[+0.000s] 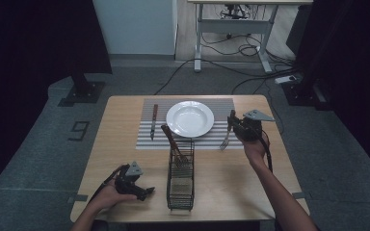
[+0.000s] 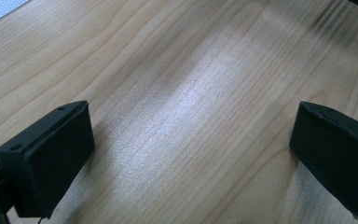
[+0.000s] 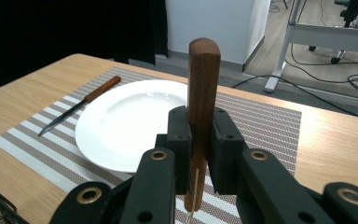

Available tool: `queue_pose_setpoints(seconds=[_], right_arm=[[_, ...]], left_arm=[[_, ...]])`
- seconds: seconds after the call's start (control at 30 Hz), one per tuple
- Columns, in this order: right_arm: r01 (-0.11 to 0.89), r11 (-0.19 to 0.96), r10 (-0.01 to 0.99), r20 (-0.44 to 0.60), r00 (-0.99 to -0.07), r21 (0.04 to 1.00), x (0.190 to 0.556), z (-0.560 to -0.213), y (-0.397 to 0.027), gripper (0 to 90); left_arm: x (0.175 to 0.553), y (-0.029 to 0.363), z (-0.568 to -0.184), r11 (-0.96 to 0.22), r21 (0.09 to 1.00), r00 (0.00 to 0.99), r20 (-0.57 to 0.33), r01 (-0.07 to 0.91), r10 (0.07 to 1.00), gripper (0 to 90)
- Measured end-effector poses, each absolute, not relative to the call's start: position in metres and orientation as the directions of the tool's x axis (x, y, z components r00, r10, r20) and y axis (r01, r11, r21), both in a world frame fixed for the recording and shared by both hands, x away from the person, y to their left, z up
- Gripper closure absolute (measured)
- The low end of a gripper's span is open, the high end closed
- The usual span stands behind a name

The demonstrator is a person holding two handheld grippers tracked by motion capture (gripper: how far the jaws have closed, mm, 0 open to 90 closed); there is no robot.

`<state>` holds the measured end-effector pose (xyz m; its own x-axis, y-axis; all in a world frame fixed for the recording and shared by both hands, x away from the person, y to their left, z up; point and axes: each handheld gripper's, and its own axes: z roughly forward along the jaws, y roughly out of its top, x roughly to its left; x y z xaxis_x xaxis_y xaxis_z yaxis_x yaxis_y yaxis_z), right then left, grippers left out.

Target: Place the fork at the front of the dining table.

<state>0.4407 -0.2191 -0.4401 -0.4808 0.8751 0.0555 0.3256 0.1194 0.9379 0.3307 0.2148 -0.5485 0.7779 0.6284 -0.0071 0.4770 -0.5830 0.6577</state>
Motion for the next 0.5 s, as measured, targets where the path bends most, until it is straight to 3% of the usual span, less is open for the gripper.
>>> queue_pose_setpoints(seconds=[0.5], right_arm=[[0.319, 0.121, 0.898, 0.033, -0.438, 0.94, 0.45, -0.4452, -0.22, 80.3]], left_arm=[[0.3307, 0.2148, -0.5485, -0.583, 0.658, 0.778, -0.007, 0.477, 0.628, 0.0]])
